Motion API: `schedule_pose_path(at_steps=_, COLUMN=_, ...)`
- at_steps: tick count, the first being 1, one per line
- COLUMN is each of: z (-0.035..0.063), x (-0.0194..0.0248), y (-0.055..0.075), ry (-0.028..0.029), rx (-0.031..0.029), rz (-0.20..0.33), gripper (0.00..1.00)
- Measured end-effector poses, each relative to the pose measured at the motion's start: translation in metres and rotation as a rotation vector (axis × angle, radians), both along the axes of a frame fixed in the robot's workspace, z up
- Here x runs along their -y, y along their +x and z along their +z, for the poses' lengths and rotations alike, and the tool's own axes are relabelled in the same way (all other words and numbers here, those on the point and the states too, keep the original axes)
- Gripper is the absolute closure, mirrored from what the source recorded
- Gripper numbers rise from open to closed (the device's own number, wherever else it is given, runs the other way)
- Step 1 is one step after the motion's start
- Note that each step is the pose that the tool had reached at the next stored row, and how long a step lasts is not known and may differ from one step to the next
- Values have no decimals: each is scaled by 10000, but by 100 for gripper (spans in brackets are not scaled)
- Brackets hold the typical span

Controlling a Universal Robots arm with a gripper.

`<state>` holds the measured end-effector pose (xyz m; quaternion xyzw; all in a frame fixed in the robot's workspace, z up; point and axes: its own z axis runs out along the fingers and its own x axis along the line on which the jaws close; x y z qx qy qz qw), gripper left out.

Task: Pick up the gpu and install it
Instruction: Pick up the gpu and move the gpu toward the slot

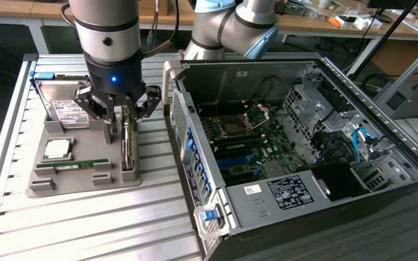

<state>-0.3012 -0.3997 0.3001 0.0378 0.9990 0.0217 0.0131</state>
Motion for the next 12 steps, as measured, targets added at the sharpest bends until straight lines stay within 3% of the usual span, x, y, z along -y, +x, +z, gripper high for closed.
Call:
schedule_pose_path(at_steps=4, z=-27, x=-8, y=-4, ry=-3, rx=-2, rz=-2, gripper=58)
schedule_pose_path(at_steps=12, z=-62, x=-90, y=-4, ry=-11, rx=-1, rz=-1, gripper=58)
